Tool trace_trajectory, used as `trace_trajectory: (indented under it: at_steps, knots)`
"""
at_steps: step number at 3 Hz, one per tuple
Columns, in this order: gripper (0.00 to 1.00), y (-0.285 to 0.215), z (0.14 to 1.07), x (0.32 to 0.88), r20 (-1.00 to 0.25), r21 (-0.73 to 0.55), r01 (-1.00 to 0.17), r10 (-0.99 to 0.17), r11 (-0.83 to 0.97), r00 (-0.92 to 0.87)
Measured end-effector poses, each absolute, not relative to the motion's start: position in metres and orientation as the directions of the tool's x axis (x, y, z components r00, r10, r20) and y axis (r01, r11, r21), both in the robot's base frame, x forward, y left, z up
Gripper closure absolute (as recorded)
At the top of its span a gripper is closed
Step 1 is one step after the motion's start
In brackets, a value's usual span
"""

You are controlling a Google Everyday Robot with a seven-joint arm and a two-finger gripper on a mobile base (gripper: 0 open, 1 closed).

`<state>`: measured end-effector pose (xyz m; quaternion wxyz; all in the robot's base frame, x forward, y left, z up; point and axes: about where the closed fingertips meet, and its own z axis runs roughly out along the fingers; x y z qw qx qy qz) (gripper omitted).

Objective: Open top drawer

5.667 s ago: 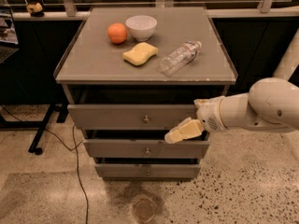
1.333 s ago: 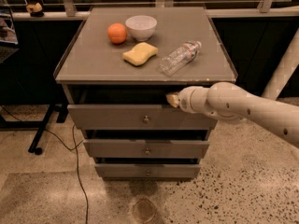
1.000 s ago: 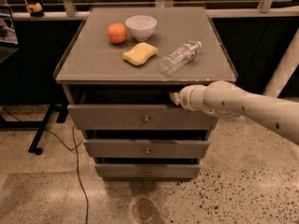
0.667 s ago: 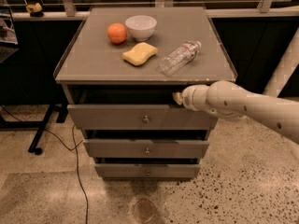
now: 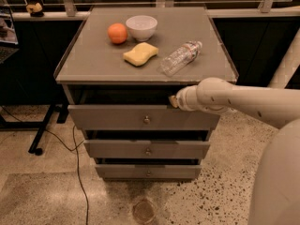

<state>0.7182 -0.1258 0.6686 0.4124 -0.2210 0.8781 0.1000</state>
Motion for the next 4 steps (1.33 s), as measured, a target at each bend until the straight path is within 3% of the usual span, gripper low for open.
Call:
trace_trajectory:
  at_steps: [4]
  knots:
    - [1.0, -0.146, 0.66, 0.692, -0.692, 0.068, -0.479, -0.304, 0.875, -0.654]
